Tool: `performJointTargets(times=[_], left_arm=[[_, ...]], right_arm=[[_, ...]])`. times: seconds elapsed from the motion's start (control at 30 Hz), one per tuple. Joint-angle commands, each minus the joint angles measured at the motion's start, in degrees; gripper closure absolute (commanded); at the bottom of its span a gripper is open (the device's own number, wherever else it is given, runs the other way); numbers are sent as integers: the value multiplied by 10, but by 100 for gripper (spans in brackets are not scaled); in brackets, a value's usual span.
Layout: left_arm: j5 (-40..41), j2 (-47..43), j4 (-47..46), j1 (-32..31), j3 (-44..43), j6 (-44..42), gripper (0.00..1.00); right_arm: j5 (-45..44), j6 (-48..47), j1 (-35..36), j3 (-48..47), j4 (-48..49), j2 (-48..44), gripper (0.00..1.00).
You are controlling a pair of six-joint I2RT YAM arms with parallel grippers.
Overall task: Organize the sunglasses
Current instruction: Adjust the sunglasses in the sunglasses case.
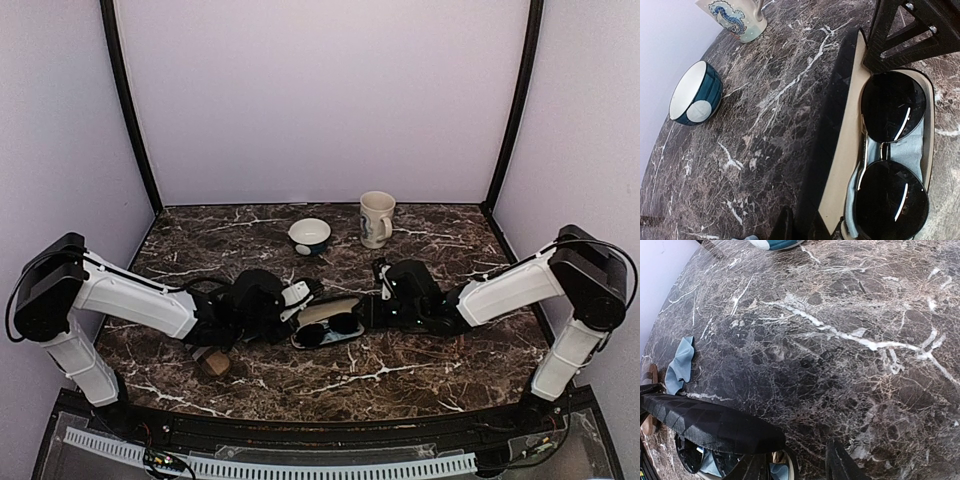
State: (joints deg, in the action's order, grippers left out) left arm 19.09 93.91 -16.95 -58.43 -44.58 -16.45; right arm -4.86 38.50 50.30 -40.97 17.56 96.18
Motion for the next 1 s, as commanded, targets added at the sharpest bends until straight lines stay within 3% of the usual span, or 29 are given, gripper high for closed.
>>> performJointTargets(times=[0.0,0.97], left_arm=[[0,-2,-39,-5,0,11,100],[44,19,-59,-15,-1,7,100]], right_arm=[[-25,3,-4,-17,-5,12,60],[11,24,22,5,-18,-22,73]])
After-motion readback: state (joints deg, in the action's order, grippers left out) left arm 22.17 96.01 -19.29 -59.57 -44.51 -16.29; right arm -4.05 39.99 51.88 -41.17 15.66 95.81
